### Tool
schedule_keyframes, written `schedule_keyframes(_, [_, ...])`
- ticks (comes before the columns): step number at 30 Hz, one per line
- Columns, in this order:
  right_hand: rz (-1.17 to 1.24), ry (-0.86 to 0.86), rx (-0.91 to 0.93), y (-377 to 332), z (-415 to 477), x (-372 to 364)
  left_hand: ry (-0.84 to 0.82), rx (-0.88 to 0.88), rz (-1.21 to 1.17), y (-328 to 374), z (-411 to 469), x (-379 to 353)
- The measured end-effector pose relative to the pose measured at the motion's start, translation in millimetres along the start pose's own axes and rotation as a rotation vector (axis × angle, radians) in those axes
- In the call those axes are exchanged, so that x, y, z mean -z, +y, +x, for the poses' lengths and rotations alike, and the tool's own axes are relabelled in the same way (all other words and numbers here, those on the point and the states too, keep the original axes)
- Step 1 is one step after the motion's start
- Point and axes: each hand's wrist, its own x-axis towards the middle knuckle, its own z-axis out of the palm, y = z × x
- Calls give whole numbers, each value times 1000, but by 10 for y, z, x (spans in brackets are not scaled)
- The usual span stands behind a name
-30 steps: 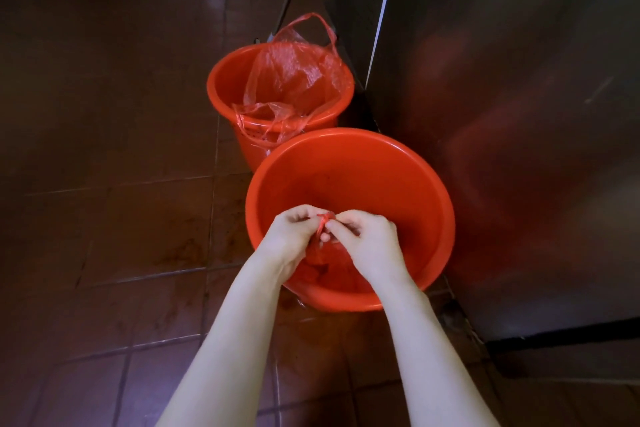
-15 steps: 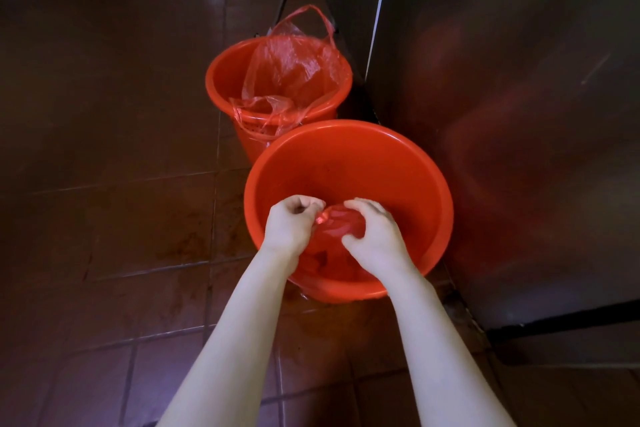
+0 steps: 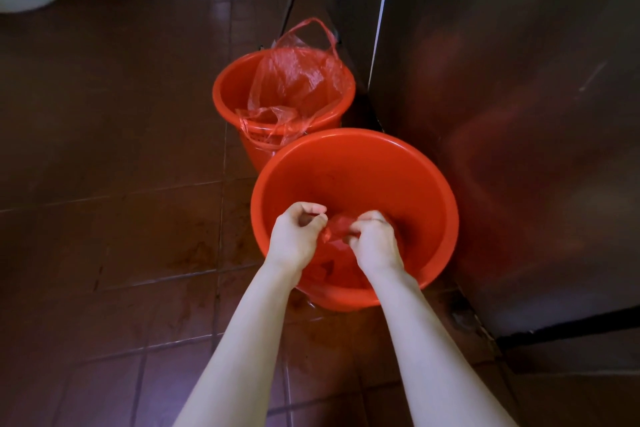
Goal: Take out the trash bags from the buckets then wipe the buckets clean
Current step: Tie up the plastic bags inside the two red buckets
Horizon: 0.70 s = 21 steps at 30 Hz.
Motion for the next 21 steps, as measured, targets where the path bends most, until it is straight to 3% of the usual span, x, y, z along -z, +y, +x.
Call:
schedule_keyframes(5, [216, 71, 62, -115, 4, 210, 18, 25, -48, 11, 44, -16])
schedule_keyframes(10, [197, -139, 142, -149, -184, 341, 29, -6, -59, 31, 86, -36])
schedule_keyframes(21, [456, -129, 187, -251, -239, 325, 106, 170, -197, 7, 151, -212])
